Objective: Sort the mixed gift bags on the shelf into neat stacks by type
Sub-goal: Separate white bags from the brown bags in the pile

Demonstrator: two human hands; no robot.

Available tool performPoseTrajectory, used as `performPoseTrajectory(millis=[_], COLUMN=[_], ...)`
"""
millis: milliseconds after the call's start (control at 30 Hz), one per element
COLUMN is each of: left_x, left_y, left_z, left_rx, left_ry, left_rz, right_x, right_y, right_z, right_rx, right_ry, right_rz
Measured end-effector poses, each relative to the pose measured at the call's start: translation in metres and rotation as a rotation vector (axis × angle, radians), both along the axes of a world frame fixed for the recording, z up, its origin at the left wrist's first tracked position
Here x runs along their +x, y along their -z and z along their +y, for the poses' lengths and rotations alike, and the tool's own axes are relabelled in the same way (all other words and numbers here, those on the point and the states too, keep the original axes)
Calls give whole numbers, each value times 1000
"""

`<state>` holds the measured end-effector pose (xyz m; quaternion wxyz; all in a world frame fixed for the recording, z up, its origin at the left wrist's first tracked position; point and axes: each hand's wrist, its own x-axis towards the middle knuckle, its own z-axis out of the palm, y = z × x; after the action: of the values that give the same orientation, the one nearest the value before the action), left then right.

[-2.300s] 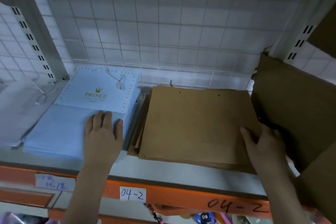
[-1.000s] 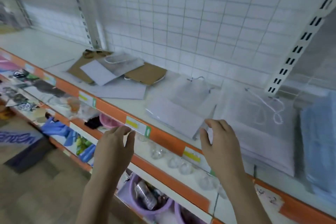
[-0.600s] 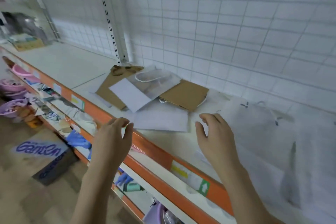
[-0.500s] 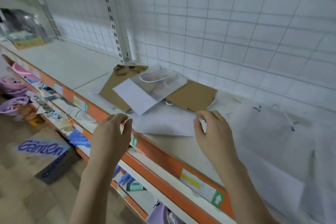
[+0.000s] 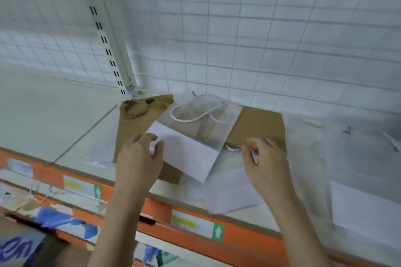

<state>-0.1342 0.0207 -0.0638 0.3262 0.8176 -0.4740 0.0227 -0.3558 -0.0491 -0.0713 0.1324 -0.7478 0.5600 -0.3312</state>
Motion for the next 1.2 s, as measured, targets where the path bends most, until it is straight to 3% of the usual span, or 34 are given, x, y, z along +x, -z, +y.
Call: performPoseTrajectory(millis=[233,400,600,967,1200], left_x=[55,45,41,75,101], left_y=[-5,-2,-9,-12,-16], left_z=[-30,-43,-64,-41,-21], left_rx=[94,302,464,25,-164], left_ry=[155,163,215,307,262], left_rz=[62,15,212,512,550], right_x=[52,49,35,62,80], right_y=[-1,4,-2,6,6], right_z=[32,48,47,20,5], right_rx=[27,97,104,92,113], right_ry=[114,246,336,218,107], right_rz=[12,31,38,108,110])
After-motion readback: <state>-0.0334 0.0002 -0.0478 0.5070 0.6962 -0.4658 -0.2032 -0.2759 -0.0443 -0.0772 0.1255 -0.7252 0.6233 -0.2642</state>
